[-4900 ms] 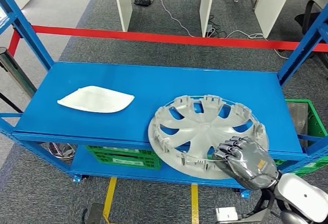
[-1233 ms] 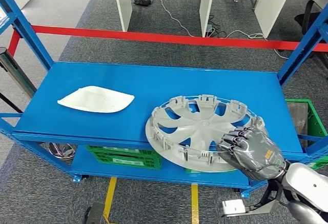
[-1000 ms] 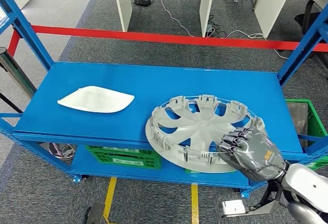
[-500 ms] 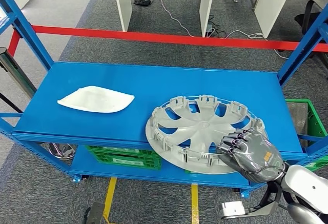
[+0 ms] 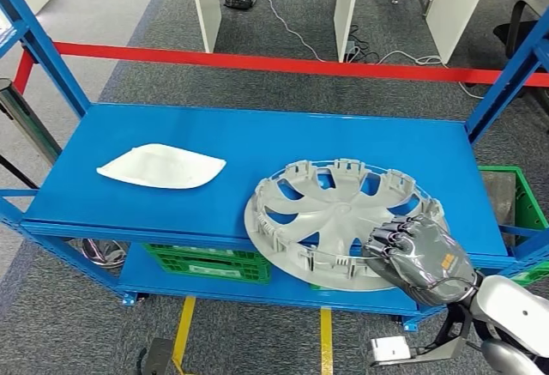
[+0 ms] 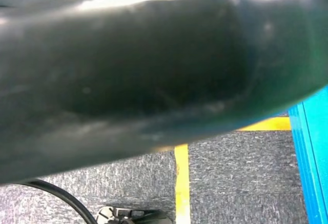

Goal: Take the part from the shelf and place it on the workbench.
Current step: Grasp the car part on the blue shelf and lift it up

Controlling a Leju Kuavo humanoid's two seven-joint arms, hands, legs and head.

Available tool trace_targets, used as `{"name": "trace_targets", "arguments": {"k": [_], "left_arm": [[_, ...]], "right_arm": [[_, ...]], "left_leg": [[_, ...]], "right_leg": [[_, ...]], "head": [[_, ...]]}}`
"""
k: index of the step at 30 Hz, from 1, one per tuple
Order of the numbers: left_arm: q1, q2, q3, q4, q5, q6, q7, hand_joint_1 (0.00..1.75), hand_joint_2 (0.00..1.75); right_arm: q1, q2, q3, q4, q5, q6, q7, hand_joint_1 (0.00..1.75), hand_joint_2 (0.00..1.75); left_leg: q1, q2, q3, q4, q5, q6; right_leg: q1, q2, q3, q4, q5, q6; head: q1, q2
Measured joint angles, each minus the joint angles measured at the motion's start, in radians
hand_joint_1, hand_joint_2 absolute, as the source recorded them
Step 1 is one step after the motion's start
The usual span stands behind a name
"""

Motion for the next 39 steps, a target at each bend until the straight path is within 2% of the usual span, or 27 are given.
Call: {"name": "trace_targets", "arguments": {"k": [3, 5, 8, 9, 10, 11, 12, 14, 15, 16, 18, 19, 21, 23, 24, 25, 26, 27, 28, 30, 31, 33, 34, 35, 37, 38, 39], "left_arm": [[-0.002, 0.000, 0.002, 0.000, 0.001, 0.002, 0.001, 0.00, 0.00], [-0.004, -0.001, 0.003, 0.000, -0.001, 0.003, 0.002, 0.00, 0.00], [-0.006, -0.004, 0.004, 0.000, -0.005, 0.002, 0.002, 0.00, 0.00], [-0.006, -0.005, 0.005, 0.000, -0.005, 0.002, 0.002, 0.00, 0.00], [-0.006, -0.005, 0.006, 0.000, -0.005, 0.002, 0.003, 0.00, 0.00], [-0.006, -0.005, 0.007, 0.000, -0.005, 0.002, 0.003, 0.00, 0.00], [-0.006, -0.005, 0.008, 0.000, -0.005, 0.002, 0.003, 0.00, 0.00], [-0.007, -0.005, 0.008, 0.000, -0.006, 0.002, 0.003, 0.00, 0.00], [-0.007, -0.005, 0.008, 0.000, -0.006, 0.002, 0.003, 0.00, 0.00], [-0.006, -0.004, 0.008, 0.000, -0.006, 0.003, 0.003, 0.00, 0.00], [-0.005, -0.004, 0.009, 0.001, -0.006, 0.003, 0.003, 0.00, 0.00], [-0.004, -0.004, 0.009, 0.001, -0.006, 0.004, 0.004, 0.00, 0.00], [-0.004, -0.003, 0.010, 0.002, -0.007, 0.006, 0.004, 0.00, 0.00], [-0.005, -0.003, 0.011, 0.002, -0.008, 0.008, 0.004, 0.00, 0.00], [-0.005, -0.003, 0.012, 0.002, -0.008, 0.008, 0.004, 0.00, 0.00], [-0.005, -0.003, 0.013, 0.003, -0.008, 0.008, 0.004, 0.00, 0.00], [-0.006, -0.003, 0.014, 0.003, -0.008, 0.008, 0.004, 0.00, 0.00], [-0.006, -0.003, 0.015, 0.003, -0.008, 0.008, 0.005, 0.00, 0.00], [-0.006, -0.003, 0.015, 0.003, -0.008, 0.008, 0.005, 0.00, 0.00], [-0.008, -0.003, 0.016, 0.003, -0.008, 0.008, 0.005, 0.00, 0.00], [-0.009, -0.003, 0.016, 0.003, -0.008, 0.008, 0.005, 0.00, 0.00], [-0.009, -0.003, 0.016, 0.003, -0.008, 0.009, 0.005, 0.00, 0.00], [-0.009, -0.003, 0.016, 0.003, -0.008, 0.009, 0.005, 0.00, 0.00], [-0.009, -0.003, 0.017, 0.003, -0.008, 0.009, 0.005, 0.00, 0.00], [-0.010, -0.005, 0.017, 0.003, -0.008, 0.010, 0.005, 0.00, 0.00], [-0.010, -0.006, 0.017, 0.003, -0.008, 0.010, 0.005, 0.00, 0.00], [-0.010, -0.006, 0.017, 0.003, -0.008, 0.009, 0.005, 0.00, 0.00]], "right_arm": [[-0.002, 0.000, 0.000, 0.000, -0.001, 0.000, -0.001, 1.75, 1.75], [-0.005, 0.000, 0.000, 0.000, -0.002, 0.000, -0.001, 1.75, 1.75], [-0.007, 0.000, 0.000, 0.000, -0.003, 0.000, -0.001, 1.75, 1.75], [-0.005, 0.000, 0.000, 0.000, -0.004, 0.000, -0.001, 1.75, 1.75], [-0.005, 0.000, 0.000, 0.000, -0.004, 0.000, -0.001, 1.75, 1.75], [-0.004, 0.000, 0.000, 0.000, -0.004, 0.000, -0.001, 1.75, 1.75], [-0.004, 0.000, 0.000, 0.000, -0.004, 0.000, -0.001, 1.75, 1.75], [-0.005, 0.000, 0.000, 0.000, -0.004, 0.000, -0.002, 1.75, 1.75], [-0.005, 0.000, 0.000, 0.000, -0.004, 0.000, -0.002, 1.75, 1.75], [-0.005, 0.000, 0.000, 0.000, -0.004, -0.001, -0.003, 1.75, 1.75], [-0.005, 0.000, 0.000, 0.000, -0.005, -0.001, -0.003, 1.75, 1.75], [-0.006, 0.000, 0.000, 0.000, -0.005, -0.001, -0.003, 1.75, 1.75], [-0.007, 0.000, 0.000, 0.000, -0.005, 0.000, -0.003, 1.75, 1.75], [-0.007, 0.000, 0.000, 0.000, -0.005, 0.000, -0.003, 1.75, 1.75], [-0.007, 0.000, 0.000, 0.000, -0.005, 0.000, -0.003, 1.75, 1.75], [-0.007, 0.000, 0.000, 0.000, -0.005, 0.000, -0.003, 1.75, 1.75], [-0.007, 0.000, 0.000, 0.000, -0.005, 0.000, -0.003, 1.75, 1.75], [-0.007, 0.000, 0.000, 0.000, -0.005, 0.000, -0.003, 1.75, 1.75], [-0.007, 0.000, 0.000, 0.000, -0.005, -0.001, -0.003, 1.75, 1.75], [-0.008, 0.000, 0.000, 0.000, -0.005, -0.001, -0.002, 1.75, 1.75], [-0.008, 0.000, 0.000, 0.000, -0.005, -0.001, -0.001, 1.75, 1.75], [-0.008, 0.000, 0.000, 0.000, -0.005, -0.001, 0.000, 1.75, 1.75], [-0.008, 0.000, 0.000, 0.000, -0.006, -0.001, 0.000, 1.75, 1.75], [-0.008, 0.000, 0.000, 0.000, -0.006, -0.001, 0.000, 1.75, 1.75], [-0.007, 0.000, 0.000, 0.000, -0.006, -0.001, -0.001, 1.75, 1.75], [-0.006, 0.000, 0.000, 0.001, -0.006, -0.001, -0.001, 1.75, 1.75], [-0.005, 0.000, 0.000, 0.001, -0.006, -0.001, -0.002, 1.75, 1.75]], "left_leg": [[0.000, 0.001, 0.002, -0.010, 0.010, 0.012], [0.006, 0.003, 0.005, -0.027, 0.023, 0.022], [0.009, 0.004, -0.001, -0.033, 0.032, 0.026], [0.009, 0.004, -0.004, -0.032, 0.033, 0.025], [0.010, 0.004, -0.006, -0.031, 0.035, 0.023], [0.013, 0.004, -0.008, -0.029, 0.036, 0.021], [0.016, 0.003, -0.010, -0.026, 0.037, 0.017], [0.018, 0.001, -0.018, -0.016, 0.038, 0.005], [0.017, 0.000, -0.024, -0.010, 0.040, -0.003], [0.015, -0.002, -0.030, -0.006, 0.044, -0.011], [0.014, -0.004, -0.038, -0.001, 0.050, -0.023], [0.016, -0.004, -0.043, 0.006, 0.041, -0.029], [0.018, -0.001, -0.068, 0.070, -0.022, -0.039], [0.020, 0.000, -0.103, 0.195, -0.112, -0.045], [0.020, 0.000, -0.113, 0.250, -0.139, -0.045], [0.020, 0.000, -0.109, 0.276, -0.145, -0.044], [0.020, 0.000, -0.089, 0.268, -0.132, -0.040], [0.018, 0.000, -0.053, 0.225, -0.105, -0.034], [0.016, 0.000, -0.006, 0.157, -0.082, -0.024], [0.010, 0.000, 0.076, 0.027, -0.067, -0.009], [0.007, 0.000, 0.095, -0.009, -0.071, -0.004], [0.004, 0.001, 0.096, -0.028, -0.064, 0.001], [0.005, 0.002, 0.092, -0.034, -0.053, 0.006], [0.007, 0.004, 0.085, -0.041, -0.040, 0.012], [0.009, 0.007, 0.064, -0.047, -0.014, 0.021], [0.008, 0.007, 0.049, -0.045, -0.003, 0.024], [0.006, 0.008, 0.034, -0.043, 0.007, 0.024]], "right_leg": [[-0.002, 0.000, -0.002, -0.001, 0.001, 0.011], [-0.003, 0.001, -0.019, 0.032, -0.030, 0.017], [-0.007, 0.001, -0.096, 0.215, -0.128, 0.026], [-0.009, 0.001, -0.116, 0.264, -0.142, 0.030], [-0.012, 0.001, -0.120, 0.279, -0.136, 0.034], [-0.015, 0.000, -0.104, 0.252, -0.110, 0.038], [-0.020, 0.000, -0.071, 0.189, -0.072, 0.043], [-0.024, 0.003, 0.001, 0.058, -0.026, 0.048], [-0.024, 0.005, 0.020, 0.021, -0.019, 0.046], [-0.022, 0.007, 0.023, 0.011, -0.022, 0.040], [-0.021, 0.007, 0.012, 0.015, -0.015, 0.023], [-0.022, 0.005, 0.005, 0.017, -0.009, 0.014], [-0.023, 0.000, -0.012, 0.017, 0.004, -0.006], [-0.020, -0.003, -0.032, 0.018, 0.018, -0.017], [-0.018, -0.004, -0.043, 0.018, 0.026, -0.019], [-0.015, -0.005, -0.054, 0.018, 0.034, -0.020], [-0.012, -0.005, -0.065, 0.019, 0.042, -0.020], [-0.009, -0.005, -0.074, 0.019, 0.050, -0.019], [-0.007, -0.005, -0.081, 0.019, 0.057, -0.018], [-0.004, -0.006, -0.091, 0.019, 0.071, -0.010], [-0.005, -0.006, -0.093, 0.018, 0.078, -0.003], [-0.008, -0.008, -0.095, 0.012, 0.093, 0.012], [-0.009, -0.007, -0.099, 0.013, 0.090, 0.017], [-0.010, -0.006, -0.109, 0.027, 0.070, 0.022], [-0.011, -0.002, -0.141, 0.112, -0.013, 0.027], [-0.011, -0.002, -0.160, 0.178, -0.058, 0.030], [-0.011, -0.002, -0.171, 0.239, -0.087, 0.033]], "head": [[0.000, 0.000], [0.001, 0.000], [0.001, 0.000], [0.001, 0.000], [0.001, 0.000], [0.001, 0.000], [0.001, 0.000], [0.002, 0.000], [0.002, 0.000], [0.002, 0.000], [0.002, 0.000], [0.001, 0.000], [-0.002, 0.000], [-0.006, 0.000], [-0.007, 0.000], [-0.007, 0.000], [-0.007, 0.000], [-0.008, 0.000], [-0.007, 0.000], [-0.007, 0.000], [-0.007, 0.000], [-0.007, 0.000], [-0.006, 0.000], [-0.005, 0.000], [-0.004, 0.000], [-0.004, 0.000], [-0.004, 0.000]]}}
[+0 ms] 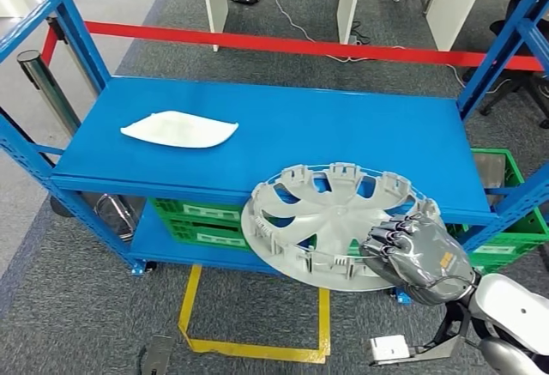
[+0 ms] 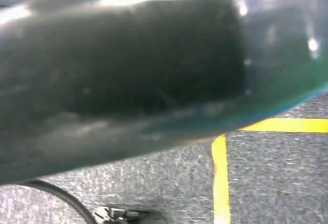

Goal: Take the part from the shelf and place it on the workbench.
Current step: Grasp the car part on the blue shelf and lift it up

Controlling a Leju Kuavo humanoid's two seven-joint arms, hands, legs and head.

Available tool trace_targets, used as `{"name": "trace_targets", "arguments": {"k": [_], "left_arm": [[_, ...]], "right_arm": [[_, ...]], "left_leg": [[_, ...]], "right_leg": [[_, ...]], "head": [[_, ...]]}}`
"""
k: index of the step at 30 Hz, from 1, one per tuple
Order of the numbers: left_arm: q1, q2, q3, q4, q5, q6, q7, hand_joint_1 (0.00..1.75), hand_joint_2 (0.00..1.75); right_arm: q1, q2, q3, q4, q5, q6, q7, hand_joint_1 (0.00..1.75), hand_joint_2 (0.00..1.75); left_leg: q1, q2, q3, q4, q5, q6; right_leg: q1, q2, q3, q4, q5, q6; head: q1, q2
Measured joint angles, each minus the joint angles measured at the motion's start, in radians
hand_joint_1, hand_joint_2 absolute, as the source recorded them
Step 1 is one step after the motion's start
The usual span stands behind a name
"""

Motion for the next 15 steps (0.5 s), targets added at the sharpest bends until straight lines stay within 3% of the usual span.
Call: {"name": "trace_targets", "arguments": {"k": [1, 2, 3, 5, 6, 7, 8, 10, 11, 12, 14, 15], "left_arm": [[0.000, 0.000, 0.000, 0.000, 0.000, 0.000, 0.000, 0.00, 0.00], [0.000, -0.001, 0.000, 0.000, 0.000, 0.000, 0.000, 0.00, 0.00], [0.000, -0.001, 0.000, 0.000, -0.001, 0.000, 0.000, 0.00, 0.00], [0.000, -0.002, 0.000, 0.000, -0.002, 0.000, 0.000, 0.00, 0.00], [0.000, -0.003, 0.000, 0.000, -0.003, 0.001, 0.000, 0.00, 0.00], [0.000, -0.003, 0.000, 0.000, -0.004, 0.001, 0.000, 0.00, 0.00], [0.000, -0.003, 0.001, 0.000, -0.006, 0.001, 0.000, 0.00, 0.00], [0.001, -0.003, 0.001, 0.000, -0.006, 0.001, 0.000, 0.00, 0.00], [0.003, -0.002, 0.001, 0.000, -0.006, 0.001, 0.000, 0.00, 0.00], [0.003, -0.002, 0.001, 0.000, -0.005, 0.001, 0.000, 0.00, 0.00], [0.004, -0.001, 0.001, 0.000, -0.005, 0.001, 0.000, 0.00, 0.00], [0.003, -0.001, 0.001, 0.000, -0.006, 0.002, 0.000, 0.00, 0.00]], "right_arm": [[0.001, 0.000, 0.000, 0.000, 0.000, 0.000, 0.000, 1.75, 1.75], [0.001, 0.000, 0.000, 0.000, 0.000, 0.000, 0.000, 1.75, 1.75], [0.001, 0.000, 0.000, 0.000, 0.000, 0.000, 0.000, 1.75, 1.75], [-0.001, 0.000, 0.000, 0.000, 0.000, 0.000, 0.000, 1.75, 1.75], [-0.003, 0.000, 0.000, 0.000, 0.000, 0.000, 0.000, 1.75, 1.75], [-0.004, 0.000, 0.000, 0.000, 0.000, -0.001, 0.000, 1.75, 1.75], [-0.005, 0.000, 0.000, 0.000, 0.000, -0.001, 0.001, 1.75, 1.75], [-0.006, 0.000, 0.000, 0.000, 0.000, -0.002, 0.001, 1.75, 1.75], [-0.006, 0.000, 0.000, 0.000, 0.000, -0.001, 0.001, 1.75, 1.75], [-0.007, 0.000, 0.000, 0.000, 0.000, -0.001, 0.001, 1.75, 1.75], [-0.007, 0.000, 0.000, 0.000, 0.000, -0.001, 0.001, 1.75, 1.75], [-0.008, 0.000, 0.000, 0.000, 0.000, 0.000, 0.000, 1.75, 1.75]], "left_leg": [[-0.001, 0.000, -0.015, 0.003, 0.009, 0.000], [-0.002, 0.000, -0.031, 0.008, 0.018, -0.001], [-0.002, 0.000, -0.046, 0.013, 0.026, -0.002], [-0.003, -0.001, -0.071, 0.024, 0.040, -0.008], [-0.004, -0.002, -0.079, 0.029, 0.047, -0.012], [-0.005, -0.003, -0.085, 0.032, 0.054, -0.017], [-0.005, -0.003, -0.088, 0.033, 0.061, -0.023], [-0.004, -0.004, -0.094, 0.034, 0.069, -0.035], [-0.003, -0.005, -0.100, 0.045, 0.052, -0.042], [-0.002, -0.005, -0.110, 0.071, 0.016, -0.049], [0.004, -0.005, -0.135, 0.175, -0.089, -0.061], [0.007, -0.005, -0.145, 0.239, -0.128, -0.065]], "right_leg": [[0.000, 0.000, -0.001, 0.039, -0.008, 0.002], [0.000, 0.000, 0.015, 0.046, 0.004, 0.003], [0.000, 0.000, 0.049, 0.014, 0.029, 0.002], [0.001, 0.000, 0.154, -0.122, 0.061, -0.002], [0.003, 0.001, 0.198, -0.186, 0.059, -0.006], [0.005, 0.001, 0.223, -0.230, 0.050, -0.010], [0.008, 0.002, 0.232, -0.252, 0.041, -0.016], [0.007, 0.000, 0.215, -0.257, 0.053, -0.032], [0.006, -0.002, 0.209, -0.257, 0.063, -0.041], [0.003, -0.004, 0.200, -0.259, 0.076, -0.049], [0.001, -0.006, 0.177, -0.258, 0.101, -0.056], [0.001, -0.006, 0.162, -0.256, 0.112, -0.055]], "head": [[0.000, 0.000], [0.000, 0.000], [0.000, 0.000], [0.000, 0.000], [-0.001, 0.000], [-0.001, 0.000], [-0.002, 0.000], [-0.001, 0.000], [-0.002, 0.000], [-0.004, 0.000], [-0.009, 0.000], [-0.009, 0.000]]}}
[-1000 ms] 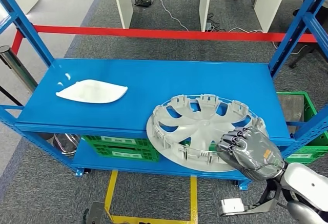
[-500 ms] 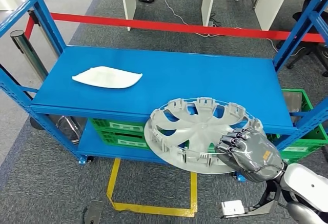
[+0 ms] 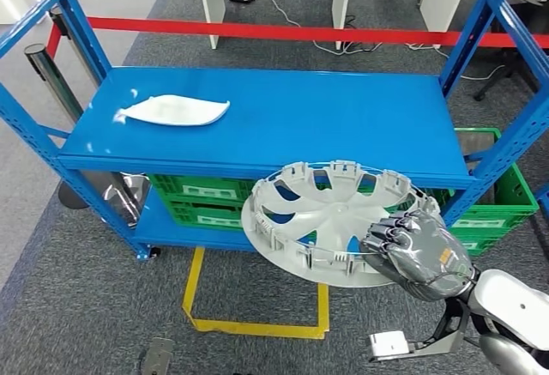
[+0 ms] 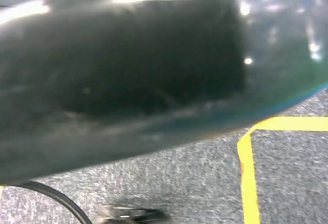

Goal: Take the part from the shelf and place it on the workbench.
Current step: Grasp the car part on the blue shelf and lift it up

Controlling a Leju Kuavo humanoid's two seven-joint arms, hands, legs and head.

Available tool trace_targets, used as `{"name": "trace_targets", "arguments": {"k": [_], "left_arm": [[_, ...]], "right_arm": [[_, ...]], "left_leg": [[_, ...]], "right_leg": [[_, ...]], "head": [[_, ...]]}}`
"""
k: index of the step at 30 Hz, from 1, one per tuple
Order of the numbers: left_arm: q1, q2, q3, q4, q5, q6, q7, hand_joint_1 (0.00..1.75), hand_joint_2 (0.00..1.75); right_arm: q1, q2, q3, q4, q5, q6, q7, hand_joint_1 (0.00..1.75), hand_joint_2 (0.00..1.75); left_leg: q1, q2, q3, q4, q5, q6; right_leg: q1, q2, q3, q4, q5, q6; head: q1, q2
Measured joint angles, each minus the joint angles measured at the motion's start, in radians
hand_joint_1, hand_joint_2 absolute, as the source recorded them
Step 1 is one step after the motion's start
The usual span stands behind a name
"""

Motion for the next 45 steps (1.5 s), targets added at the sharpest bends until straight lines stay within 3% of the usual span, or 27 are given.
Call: {"name": "trace_targets", "arguments": {"k": [1, 2, 3, 5, 7, 8, 11, 13, 15, 16, 17, 18, 21, 23, 26, 34, 45], "left_arm": [[-0.001, 0.000, 0.000, 0.000, -0.001, 0.001, 0.000, 0.00, 0.00], [-0.001, 0.000, 0.000, 0.000, -0.001, 0.002, 0.000, 0.00, 0.00], [-0.001, 0.000, 0.000, 0.000, -0.002, 0.003, 0.000, 0.00, 0.00], [-0.001, 0.000, 0.000, 0.000, -0.003, 0.006, 0.002, 0.00, 0.00], [-0.003, 0.000, 0.000, 0.000, -0.005, 0.009, 0.005, 0.00, 0.00], [-0.003, 0.000, 0.000, 0.000, -0.006, 0.009, 0.006, 0.00, 0.00], [-0.003, 0.000, 0.000, 0.000, -0.008, 0.010, 0.009, 0.00, 0.00], [-0.004, -0.001, 0.001, 0.000, -0.009, 0.012, 0.011, 0.00, 0.00], [-0.004, -0.002, 0.001, 0.000, -0.010, 0.014, 0.013, 0.00, 0.00], [-0.003, -0.003, 0.001, 0.000, -0.010, 0.015, 0.013, 0.00, 0.00], [-0.002, -0.003, 0.001, 0.000, -0.010, 0.015, 0.014, 0.00, 0.00], [-0.001, -0.003, 0.002, 0.000, -0.010, 0.015, 0.014, 0.00, 0.00], [-0.001, -0.006, 0.003, 0.000, -0.011, 0.015, 0.014, 0.00, 0.00], [-0.001, -0.008, 0.003, 0.000, -0.011, 0.016, 0.014, 0.00, 0.00], [0.000, -0.008, 0.004, 0.000, -0.012, 0.016, 0.015, 0.00, 0.00], [0.000, -0.007, 0.006, 0.000, -0.012, 0.016, 0.016, 0.00, 0.00], [0.000, -0.007, 0.006, 0.000, -0.013, 0.016, 0.017, 0.00, 0.00]], "right_arm": [[0.000, 0.000, 0.000, 0.000, 0.000, 0.000, 0.000, 1.75, 1.75], [0.000, 0.000, 0.000, 0.001, 0.000, 0.001, 0.000, 1.75, 1.75], [0.001, 0.000, 0.001, 0.001, 0.000, 0.001, 0.000, 1.75, 1.75], [0.001, 0.000, 0.001, 0.002, -0.001, 0.001, -0.001, 1.75, 1.75], [0.001, 0.000, 0.001, 0.002, -0.002, 0.001, -0.001, 1.75, 1.75], [0.000, 0.000, 0.001, 0.002, -0.002, 0.001, -0.001, 1.75, 1.75], [-0.002, 0.000, 0.001, 0.002, -0.003, 0.001, -0.001, 1.75, 1.75], [-0.002, 0.000, 0.001, 0.003, -0.003, 0.001, -0.002, 1.75, 1.75], [-0.002, 0.000, 0.001, 0.004, -0.003, 0.001, -0.002, 1.75, 1.75], [-0.001, 0.000, 0.001, 0.004, -0.003, 0.001, -0.002, 1.75, 1.75], [0.000, 0.000, 0.001, 0.005, -0.003, 0.001, -0.002, 1.75, 1.75], [0.000, 0.000, 0.002, 0.005, -0.003, 0.001, -0.002, 1.75, 1.75], [-0.001, 0.000, 0.002, 0.005, -0.003, 0.001, -0.002, 1.75, 1.75], [-0.002, 0.000, 0.002, 0.005, -0.003, 0.000, -0.003, 1.75, 1.75], [0.000, 0.000, 0.003, 0.005, -0.003, -0.001, -0.003, 1.75, 1.75], [0.000, 0.000, 0.003, 0.005, -0.002, -0.001, -0.002, 1.75, 1.75], [-0.001, 0.001, 0.003, 0.005, -0.001, 0.000, -0.001, 1.75, 1.75]], "left_leg": [[0.003, 0.000, -0.002, 0.049, -0.016, -0.004], [0.005, 0.000, 0.009, 0.069, -0.010, -0.006], [0.007, 0.000, 0.035, 0.052, 0.014, -0.007], [0.010, 0.000, 0.124, -0.068, 0.056, -0.005], [0.008, -0.001, 0.198, -0.188, 0.052, 0.006], [0.005, -0.001, 0.212, -0.217, 0.042, 0.013], [0.002, 0.000, 0.205, -0.230, 0.059, 0.041], [0.003, 0.003, 0.193, -0.235, 0.077, 0.059], [-0.002, 0.003, 0.175, -0.234, 0.090, 0.066], [-0.005, 0.003, 0.166, -0.233, 0.096, 0.068], [-0.008, 0.003, 0.159, -0.231, 0.101, 0.069], [-0.010, 0.003, 0.153, -0.230, 0.104, 0.069], [-0.016, 0.002, 0.145, -0.225, 0.110, 0.065], [-0.019, 0.002, 0.136, -0.219, 0.114, 0.060], [-0.019, 0.003, 0.127, -0.214, 0.119, 0.059], [-0.015, 0.003, 0.116, -0.217, 0.133, 0.045], [-0.014, 0.003, 0.108, -0.217, 0.138, 0.043]], "right_leg": [[0.000, 0.000, -0.016, 0.003, 0.010, 0.002], [-0.001, -0.001, -0.031, 0.006, 0.018, 0.004], [-0.001, -0.001, -0.046, 0.009, 0.025, 0.007], [-0.002, -0.001, -0.070, 0.017, 0.038, 0.016], [-0.001, -0.002, -0.082, 0.021, 0.051, 0.028], [0.000, -0.002, -0.085, 0.021, 0.058, 0.035], [-0.005, -0.001, -0.094, 0.023, 0.064, 0.053], [-0.007, 0.002, -0.129, 0.094, 0.013, 0.059], [-0.006, 0.004, -0.186, 0.237, -0.063, 0.061], [-0.006, 0.005, -0.204, 0.294, -0.086, 0.062], [-0.005, 0.005, -0.204, 0.317, -0.092, 0.060], [-0.004, 0.005, -0.182, 0.294, -0.079, 0.057], [0.005, 0.004, -0.043, 0.082, -0.017, 0.037], [0.010, 0.005, 0.000, 0.008, -0.008, 0.031], [0.012, 0.007, -0.004, 0.005, -0.002, 0.035], [0.016, 0.006, -0.019, 0.012, 0.005, 0.022], [0.016, 0.006, -0.026, 0.013, 0.010, 0.021]], "head": [[0.000, 0.000], [0.000, 0.000], [0.000, 0.000], [0.000, 0.000], [0.001, 0.000], [0.001, 0.000], [0.002, 0.000], [0.004, 0.000], [0.005, 0.000], [0.005, 0.000], [0.004, 0.000], [0.004, 0.000], [0.004, 0.000], [0.003, 0.000], [0.003, 0.000], [0.003, 0.000], [0.003, 0.000]]}}
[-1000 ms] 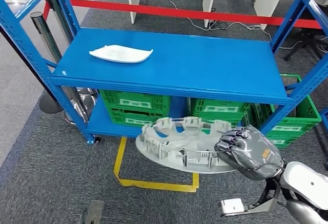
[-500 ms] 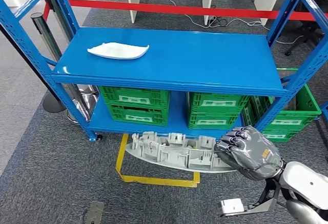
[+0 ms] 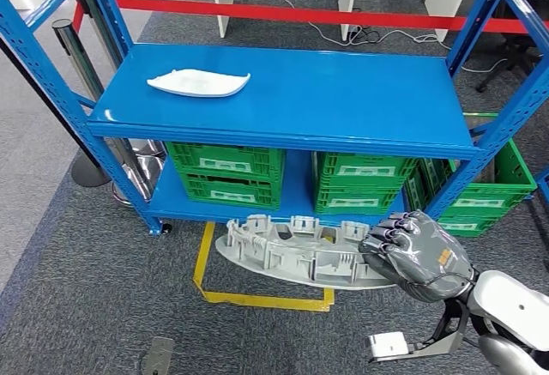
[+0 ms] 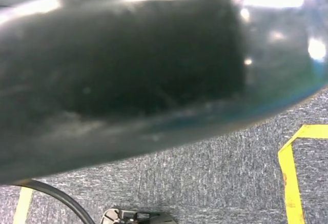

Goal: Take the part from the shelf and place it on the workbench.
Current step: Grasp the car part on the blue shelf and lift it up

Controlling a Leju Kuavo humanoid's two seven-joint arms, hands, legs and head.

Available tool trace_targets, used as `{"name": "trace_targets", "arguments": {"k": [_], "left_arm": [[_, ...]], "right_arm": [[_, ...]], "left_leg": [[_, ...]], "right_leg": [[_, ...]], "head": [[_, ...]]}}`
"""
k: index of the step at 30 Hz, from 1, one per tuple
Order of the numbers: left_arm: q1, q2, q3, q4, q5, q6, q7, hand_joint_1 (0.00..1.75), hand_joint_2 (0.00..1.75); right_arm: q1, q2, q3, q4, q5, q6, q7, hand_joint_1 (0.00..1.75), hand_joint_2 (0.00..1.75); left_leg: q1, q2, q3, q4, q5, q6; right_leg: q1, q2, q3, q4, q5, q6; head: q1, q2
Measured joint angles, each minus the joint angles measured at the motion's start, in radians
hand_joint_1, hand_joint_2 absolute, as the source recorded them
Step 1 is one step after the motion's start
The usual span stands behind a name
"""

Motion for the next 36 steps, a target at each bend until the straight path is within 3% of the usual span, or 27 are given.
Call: {"name": "trace_targets", "arguments": {"k": [32, 36], "left_arm": [[0.001, 0.007, 0.018, 0.000, 0.009, -0.005, -0.001, 0.00, 0.00], [0.001, 0.008, 0.019, 0.000, 0.007, -0.005, -0.001, 0.00, 0.00]], "right_arm": [[-0.030, 0.066, 0.022, 0.044, -0.034, 0.010, 0.015, 1.75, 1.75], [-0.030, 0.067, 0.022, 0.045, -0.038, 0.011, 0.019, 1.75, 1.75]], "left_leg": [[-0.001, 0.000, -0.004, 0.001, 0.000, 0.000], [-0.004, 0.000, -0.008, 0.008, -0.003, 0.006]], "right_leg": [[-0.001, -0.001, -0.003, 0.000, 0.001, 0.001], [-0.004, -0.001, -0.004, -0.001, 0.003, 0.006]], "head": [[0.000, 0.000], [0.000, 0.000]]}}
